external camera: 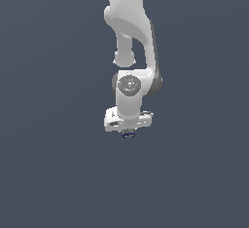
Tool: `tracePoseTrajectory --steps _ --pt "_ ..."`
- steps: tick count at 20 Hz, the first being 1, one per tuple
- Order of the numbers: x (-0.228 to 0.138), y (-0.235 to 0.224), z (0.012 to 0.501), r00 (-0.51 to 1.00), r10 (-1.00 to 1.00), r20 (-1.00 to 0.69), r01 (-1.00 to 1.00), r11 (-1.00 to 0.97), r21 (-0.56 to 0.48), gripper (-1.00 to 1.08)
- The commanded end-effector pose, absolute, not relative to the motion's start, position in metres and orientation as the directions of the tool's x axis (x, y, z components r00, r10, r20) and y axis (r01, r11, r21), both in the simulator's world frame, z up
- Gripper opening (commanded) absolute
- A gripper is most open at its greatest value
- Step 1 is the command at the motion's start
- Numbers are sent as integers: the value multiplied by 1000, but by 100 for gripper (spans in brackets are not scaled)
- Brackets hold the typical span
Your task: Pick up the object and move it to a goal position.
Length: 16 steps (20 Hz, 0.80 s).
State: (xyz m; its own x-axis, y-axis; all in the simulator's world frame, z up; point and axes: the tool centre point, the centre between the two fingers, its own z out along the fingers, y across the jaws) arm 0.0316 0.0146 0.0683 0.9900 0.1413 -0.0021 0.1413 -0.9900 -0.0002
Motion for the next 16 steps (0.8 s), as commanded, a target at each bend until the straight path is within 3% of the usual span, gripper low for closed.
tracePoseTrajectory --steps 1,16 --pt "21 10 86 990 141 -1 141 -990 0 -100" --pt "-52 -21 199 990 141 0 141 -990 0 -100"
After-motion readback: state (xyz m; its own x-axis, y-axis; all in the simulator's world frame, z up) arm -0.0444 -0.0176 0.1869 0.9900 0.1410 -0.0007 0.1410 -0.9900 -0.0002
